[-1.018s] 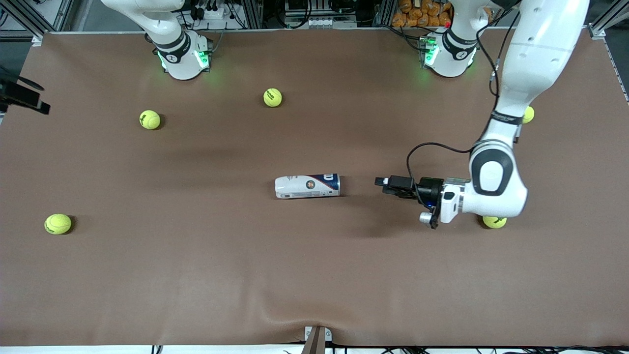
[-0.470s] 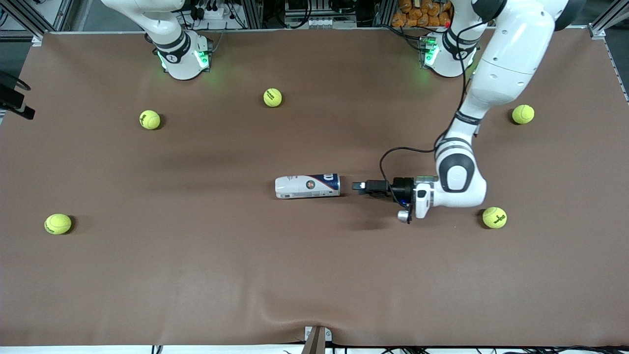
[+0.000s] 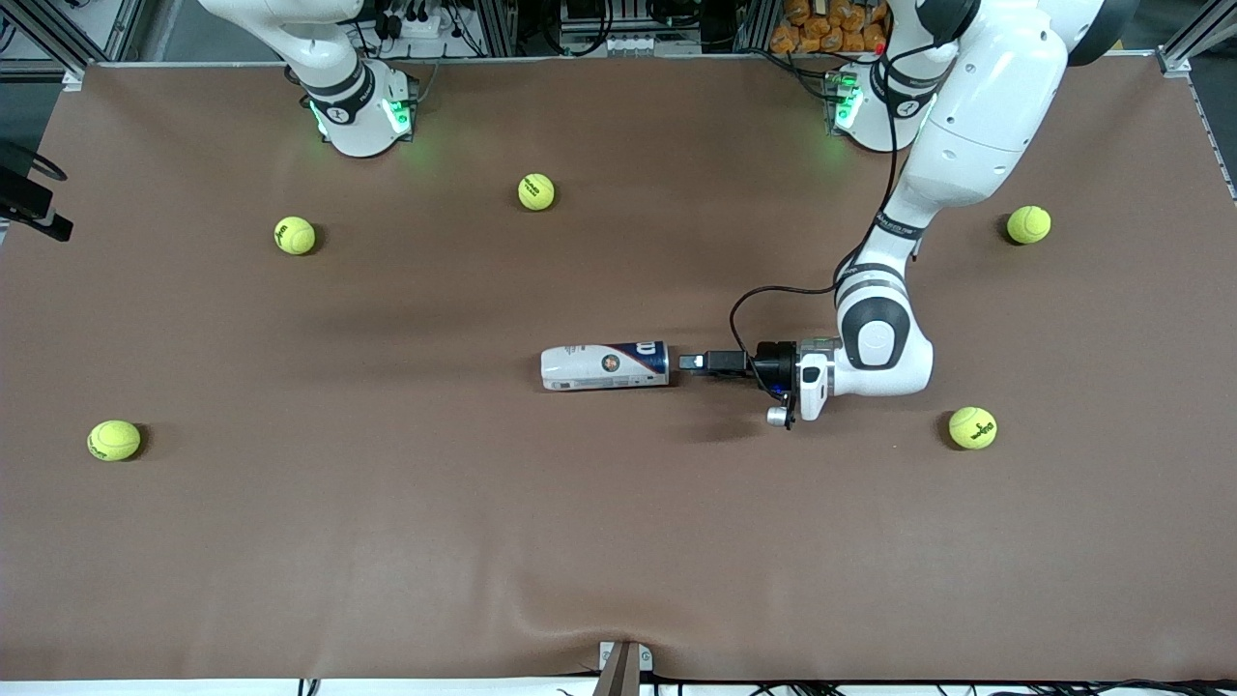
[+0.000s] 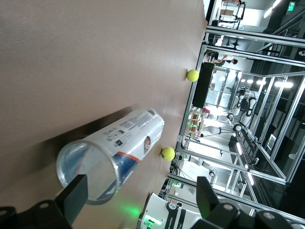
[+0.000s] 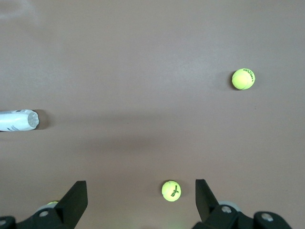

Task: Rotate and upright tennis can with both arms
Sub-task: 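Close the left gripper on the can's metal end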

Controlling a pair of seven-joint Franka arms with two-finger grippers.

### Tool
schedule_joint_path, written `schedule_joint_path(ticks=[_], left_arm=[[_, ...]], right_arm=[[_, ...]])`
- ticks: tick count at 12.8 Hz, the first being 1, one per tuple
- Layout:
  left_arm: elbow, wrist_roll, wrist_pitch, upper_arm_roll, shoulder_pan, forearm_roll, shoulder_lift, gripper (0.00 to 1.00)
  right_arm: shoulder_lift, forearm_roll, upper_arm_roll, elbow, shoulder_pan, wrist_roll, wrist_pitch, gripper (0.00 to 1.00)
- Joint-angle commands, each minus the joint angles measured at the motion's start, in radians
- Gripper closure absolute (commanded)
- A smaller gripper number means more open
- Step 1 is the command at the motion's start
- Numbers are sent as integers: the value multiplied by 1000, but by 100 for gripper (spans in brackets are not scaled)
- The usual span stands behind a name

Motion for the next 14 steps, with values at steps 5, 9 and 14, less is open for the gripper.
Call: schedule_joint_path(ticks=[5, 9, 14], left_arm=[[1, 18, 74, 1, -95, -125, 19, 0], [9, 35, 80, 1, -97, -125, 35, 50], [19, 87, 79, 1, -86, -125, 55, 100]], right_arm=[[15, -111, 94, 85, -27, 109, -140, 0], [17, -53, 87, 85, -47, 97, -123, 0], [14, -39, 92, 52, -75, 61, -75, 0]])
